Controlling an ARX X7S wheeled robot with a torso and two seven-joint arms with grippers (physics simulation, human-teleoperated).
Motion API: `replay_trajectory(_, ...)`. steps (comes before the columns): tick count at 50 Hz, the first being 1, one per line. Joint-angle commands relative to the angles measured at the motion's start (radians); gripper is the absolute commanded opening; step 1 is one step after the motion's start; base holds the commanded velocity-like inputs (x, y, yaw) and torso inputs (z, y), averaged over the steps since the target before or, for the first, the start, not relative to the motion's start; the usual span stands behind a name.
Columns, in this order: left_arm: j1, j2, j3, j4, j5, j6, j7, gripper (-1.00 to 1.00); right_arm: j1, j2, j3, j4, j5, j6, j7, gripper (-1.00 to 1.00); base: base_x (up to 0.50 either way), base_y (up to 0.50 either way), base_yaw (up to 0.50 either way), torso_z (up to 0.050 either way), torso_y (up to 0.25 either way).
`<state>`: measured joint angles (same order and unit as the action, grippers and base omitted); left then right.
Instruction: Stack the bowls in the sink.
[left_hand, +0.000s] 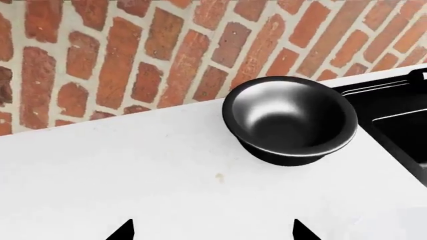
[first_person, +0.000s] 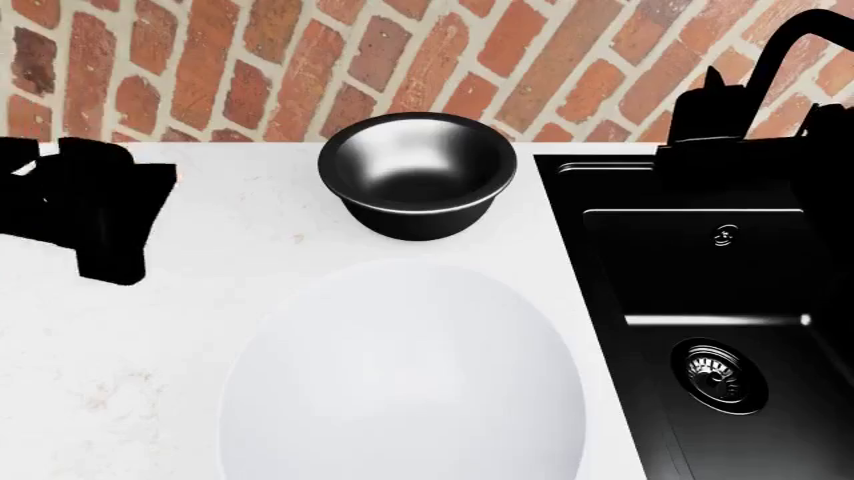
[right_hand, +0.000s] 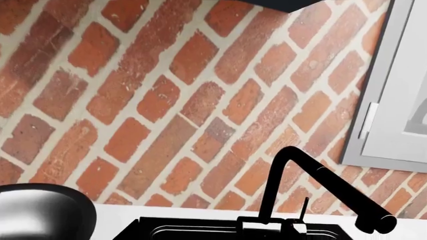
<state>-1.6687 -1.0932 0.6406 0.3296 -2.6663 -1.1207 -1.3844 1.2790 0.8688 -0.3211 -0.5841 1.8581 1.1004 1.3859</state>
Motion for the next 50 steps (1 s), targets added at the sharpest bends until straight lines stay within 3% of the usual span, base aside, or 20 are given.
replay_trajectory(1, 0.033, 0.009, 0.063, 0.054, -0.156, 0.068, 0.015, 1.00, -0.017, 0.002, -0.003, -0.004, -0.013, -0.010, -0.008, 1.00, 0.00, 0.00, 0.00, 0.000, 0.000)
replay_trajectory(25, -0.024, 0.110, 0.182, 0.099, -0.271, 0.055, 0.004, 1.00, -0.050, 0.006, -0.006, -0.010, -0.051, -0.024, -0.041, 1.00, 0.00, 0.00, 0.00, 0.000, 0.000)
replay_trajectory(50, 0.046, 0.187, 0.257, 0.072, -0.166, 0.021, 0.040, 1.00, -0.073, 0.021, -0.002, -0.026, -0.059, -0.041, -0.059, 1.00, 0.00, 0.00, 0.00, 0.000, 0.000)
